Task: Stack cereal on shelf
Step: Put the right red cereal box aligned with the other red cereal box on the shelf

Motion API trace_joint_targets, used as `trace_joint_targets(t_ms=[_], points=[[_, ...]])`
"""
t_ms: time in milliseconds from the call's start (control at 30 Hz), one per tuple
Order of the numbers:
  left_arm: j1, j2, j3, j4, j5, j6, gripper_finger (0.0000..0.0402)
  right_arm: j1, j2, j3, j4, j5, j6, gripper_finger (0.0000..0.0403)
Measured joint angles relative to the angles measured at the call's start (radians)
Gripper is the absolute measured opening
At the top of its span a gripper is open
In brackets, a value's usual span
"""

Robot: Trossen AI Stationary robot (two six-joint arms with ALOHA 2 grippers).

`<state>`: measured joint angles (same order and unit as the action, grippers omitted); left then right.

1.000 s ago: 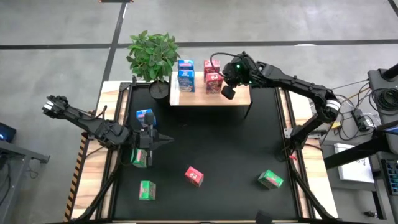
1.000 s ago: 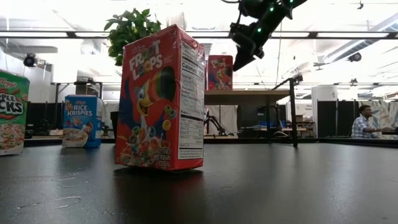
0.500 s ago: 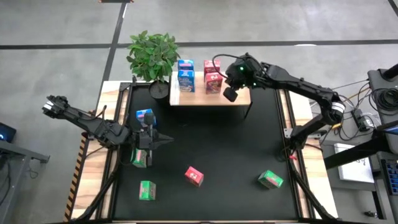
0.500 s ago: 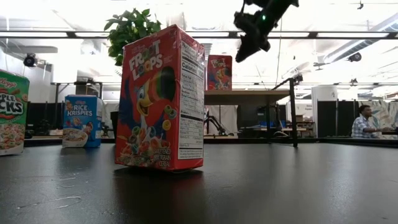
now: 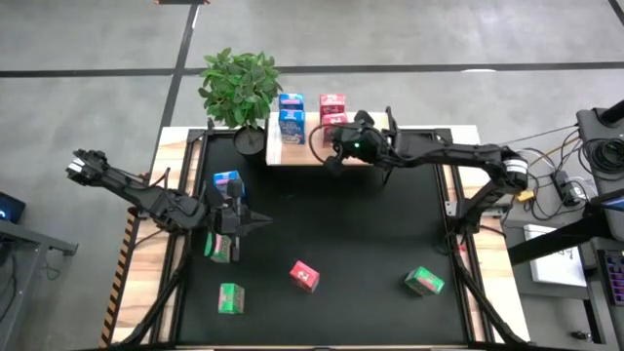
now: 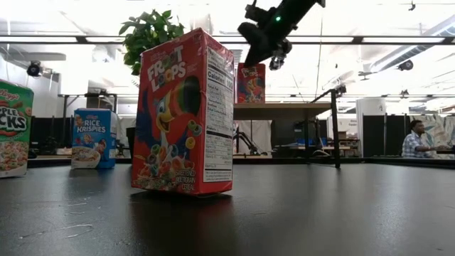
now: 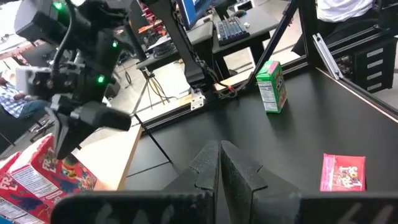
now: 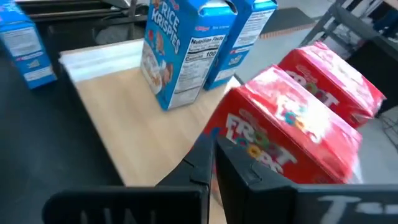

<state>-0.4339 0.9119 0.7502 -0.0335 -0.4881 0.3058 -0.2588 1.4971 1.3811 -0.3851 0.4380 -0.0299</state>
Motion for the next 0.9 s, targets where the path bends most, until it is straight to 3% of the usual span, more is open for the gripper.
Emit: trace_joint_targets(t_ms=[200, 900], points=[[0.0, 0.0, 0.0, -0.014, 0.0, -0.001, 0.0, -0.019, 0.043, 0.004, 0.079, 0.009, -0.034, 0.0009], [0.0, 0.001, 0.0, -0.014, 0.001, -0.047, 0.0, -0.016, 0.028, 0.005, 0.062, 0.0, -0.028, 0.0009]])
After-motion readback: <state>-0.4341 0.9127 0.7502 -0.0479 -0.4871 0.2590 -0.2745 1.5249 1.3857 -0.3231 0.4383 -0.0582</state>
